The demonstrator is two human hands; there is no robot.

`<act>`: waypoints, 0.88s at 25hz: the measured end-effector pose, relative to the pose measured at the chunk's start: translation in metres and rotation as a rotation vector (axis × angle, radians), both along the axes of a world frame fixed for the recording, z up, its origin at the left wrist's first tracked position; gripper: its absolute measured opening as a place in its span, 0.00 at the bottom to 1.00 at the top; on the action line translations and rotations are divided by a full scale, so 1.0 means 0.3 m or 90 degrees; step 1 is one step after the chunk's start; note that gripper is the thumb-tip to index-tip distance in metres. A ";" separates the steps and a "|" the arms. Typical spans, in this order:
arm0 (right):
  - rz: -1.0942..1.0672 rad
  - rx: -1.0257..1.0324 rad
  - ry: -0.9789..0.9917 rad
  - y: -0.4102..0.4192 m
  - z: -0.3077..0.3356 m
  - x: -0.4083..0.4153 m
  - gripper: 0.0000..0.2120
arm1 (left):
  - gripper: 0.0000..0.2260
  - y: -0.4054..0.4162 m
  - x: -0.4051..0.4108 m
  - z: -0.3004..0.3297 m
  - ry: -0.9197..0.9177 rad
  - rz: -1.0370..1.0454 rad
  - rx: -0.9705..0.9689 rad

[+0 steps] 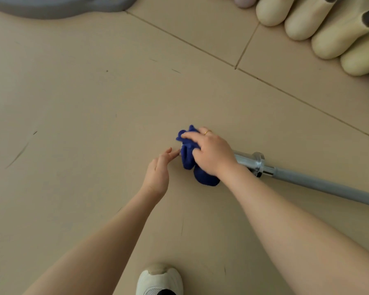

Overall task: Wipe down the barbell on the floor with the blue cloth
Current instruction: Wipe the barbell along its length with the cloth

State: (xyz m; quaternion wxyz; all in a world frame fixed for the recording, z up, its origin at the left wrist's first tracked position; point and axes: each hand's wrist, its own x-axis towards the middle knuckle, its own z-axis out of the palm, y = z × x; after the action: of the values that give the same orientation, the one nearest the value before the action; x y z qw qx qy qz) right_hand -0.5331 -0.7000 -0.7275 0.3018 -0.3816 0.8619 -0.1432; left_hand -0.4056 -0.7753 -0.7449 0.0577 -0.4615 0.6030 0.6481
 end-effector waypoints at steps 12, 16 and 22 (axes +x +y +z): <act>-0.250 0.226 -0.052 -0.014 -0.011 -0.083 0.12 | 0.17 0.033 0.004 -0.007 -0.024 0.014 -0.009; -0.080 0.013 -0.099 0.002 0.019 0.031 0.15 | 0.15 0.044 -0.004 -0.006 0.007 -0.007 -0.047; -0.297 0.290 -0.184 0.118 -0.033 -0.123 0.10 | 0.17 0.037 0.023 -0.032 -0.028 -0.004 -0.063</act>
State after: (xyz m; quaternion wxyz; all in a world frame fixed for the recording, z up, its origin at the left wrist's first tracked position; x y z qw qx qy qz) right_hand -0.5699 -0.6645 -0.7375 0.4571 -0.0734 0.8840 -0.0647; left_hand -0.3986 -0.7641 -0.7546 0.0499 -0.4756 0.6346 0.6071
